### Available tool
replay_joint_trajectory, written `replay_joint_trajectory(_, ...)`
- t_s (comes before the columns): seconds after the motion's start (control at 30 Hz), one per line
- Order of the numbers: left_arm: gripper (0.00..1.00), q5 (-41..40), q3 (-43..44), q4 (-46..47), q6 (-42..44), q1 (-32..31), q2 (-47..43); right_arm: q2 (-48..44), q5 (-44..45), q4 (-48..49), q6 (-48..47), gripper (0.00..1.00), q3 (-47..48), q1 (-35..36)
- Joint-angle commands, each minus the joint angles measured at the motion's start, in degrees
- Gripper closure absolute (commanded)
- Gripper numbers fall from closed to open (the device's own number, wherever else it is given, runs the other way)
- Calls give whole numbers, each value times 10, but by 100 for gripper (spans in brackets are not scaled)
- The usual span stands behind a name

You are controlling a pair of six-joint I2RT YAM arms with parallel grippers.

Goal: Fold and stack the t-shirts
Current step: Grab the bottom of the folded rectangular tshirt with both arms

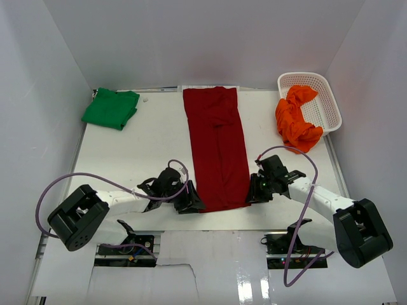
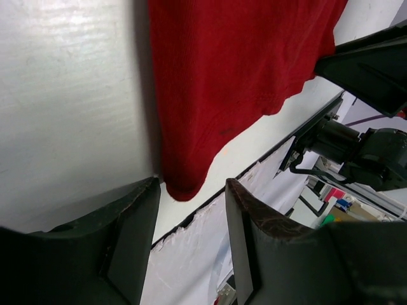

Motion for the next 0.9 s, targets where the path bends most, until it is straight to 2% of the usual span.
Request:
replay_joint_trajectory(0.0, 42, -92, -6, -59, 24, -2, 39, 2, -2, 12, -2, 69, 0, 7)
replay_joint_trajectory(0.07, 47, -100, -6, -57, 23, -2, 52, 2, 0, 11, -4, 73, 2, 6)
replay_joint_trajectory(0.17, 50, -137, -1, -62, 24, -2, 63, 1, 0, 10, -4, 74, 7, 9)
replay_joint_trajectory(0.27, 60, -153, 10, -51, 26, -2, 99, -1, 1, 8, -5, 77, 12, 12)
replay_joint_trajectory(0.33, 77, -154, 18, -51, 28, -2, 120, -1, 1, 4, -5, 83, 15, 15)
replay_joint_trajectory(0.37, 85, -152, 20, -34, 29, -2, 128, 0, 1, 1, -6, 92, 17, 16)
replay_joint_trajectory(0.4, 100, -142, 22, -25, 29, -2, 135, -1, 1, -3, -6, 92, 24, 19)
replay_joint_trajectory(0.57, 100, -84, 17, -46, 32, -13, 79, -34, 11, -61, -12, 92, 62, 34)
replay_joint_trajectory(0.7, 100, -103, 82, -181, 41, -5, 6, -41, 30, -118, -31, 92, 139, 36)
replay_joint_trajectory(0.87, 100, -82, 174, -232, 99, 80, -13, 11, 57, -151, -70, 92, 253, 35)
